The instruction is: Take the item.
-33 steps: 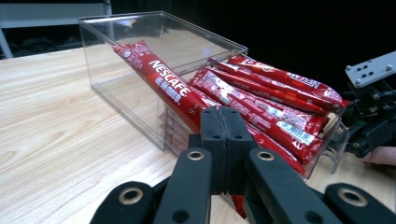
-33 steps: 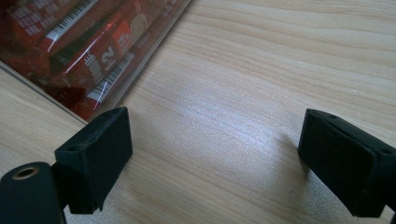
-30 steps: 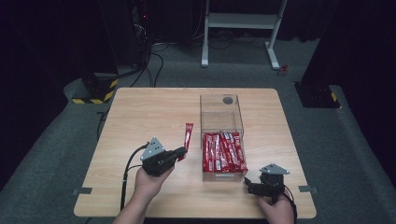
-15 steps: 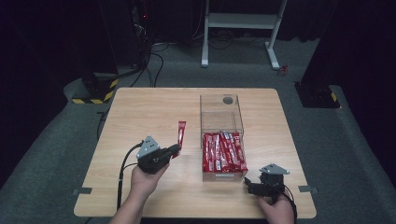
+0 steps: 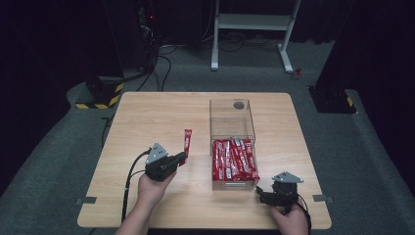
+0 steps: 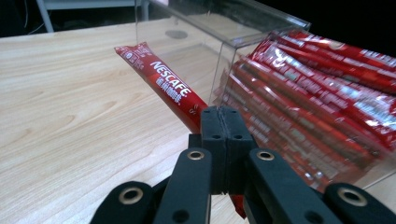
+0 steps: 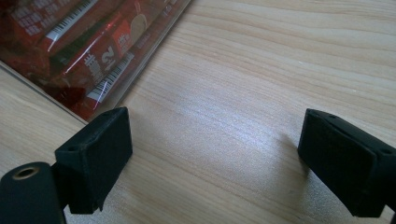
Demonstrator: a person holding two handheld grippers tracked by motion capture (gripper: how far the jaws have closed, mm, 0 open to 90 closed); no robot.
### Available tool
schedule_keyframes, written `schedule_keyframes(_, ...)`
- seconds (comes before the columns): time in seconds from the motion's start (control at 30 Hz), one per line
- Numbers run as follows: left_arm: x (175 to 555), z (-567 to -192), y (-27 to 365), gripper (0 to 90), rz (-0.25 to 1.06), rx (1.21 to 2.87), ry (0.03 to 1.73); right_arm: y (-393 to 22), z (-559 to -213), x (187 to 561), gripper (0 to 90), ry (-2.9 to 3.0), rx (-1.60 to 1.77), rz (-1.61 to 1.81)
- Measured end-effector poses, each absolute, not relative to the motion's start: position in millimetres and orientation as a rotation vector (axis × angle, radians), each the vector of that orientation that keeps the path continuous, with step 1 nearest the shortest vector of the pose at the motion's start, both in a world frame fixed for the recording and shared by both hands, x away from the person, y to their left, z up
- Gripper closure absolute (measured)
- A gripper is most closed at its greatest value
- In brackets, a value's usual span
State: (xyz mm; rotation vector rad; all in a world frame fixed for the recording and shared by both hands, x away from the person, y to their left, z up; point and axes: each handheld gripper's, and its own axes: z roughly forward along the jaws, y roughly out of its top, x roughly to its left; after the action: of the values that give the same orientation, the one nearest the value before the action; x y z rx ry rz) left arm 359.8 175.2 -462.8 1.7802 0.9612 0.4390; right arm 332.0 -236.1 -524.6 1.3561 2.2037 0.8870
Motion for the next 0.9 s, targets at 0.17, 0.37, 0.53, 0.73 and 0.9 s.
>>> schedule_keyframes(0.17,363,-469,175,89.7,0.439,1.793,0.980,-236,-525,332,9.7,2.204,1.356,0.887)
schedule_keyframes(0.37,367,-477,176,89.6,0.430,1.807,1.004,-236,-525,332,9.7,2.202,1.361,0.887)
schedule_keyframes(0.53,370,-483,174,89.7,0.419,1.820,1.026,-236,-525,332,9.8,2.202,1.360,0.887)
schedule_keyframes(0.73,376,-492,167,89.6,0.412,1.872,1.044,-236,-525,331,9.9,2.201,1.362,0.887)
schedule_keyframes(0.9,379,-500,164,89.5,0.411,1.899,1.054,-236,-525,331,10.0,2.201,1.362,0.887)
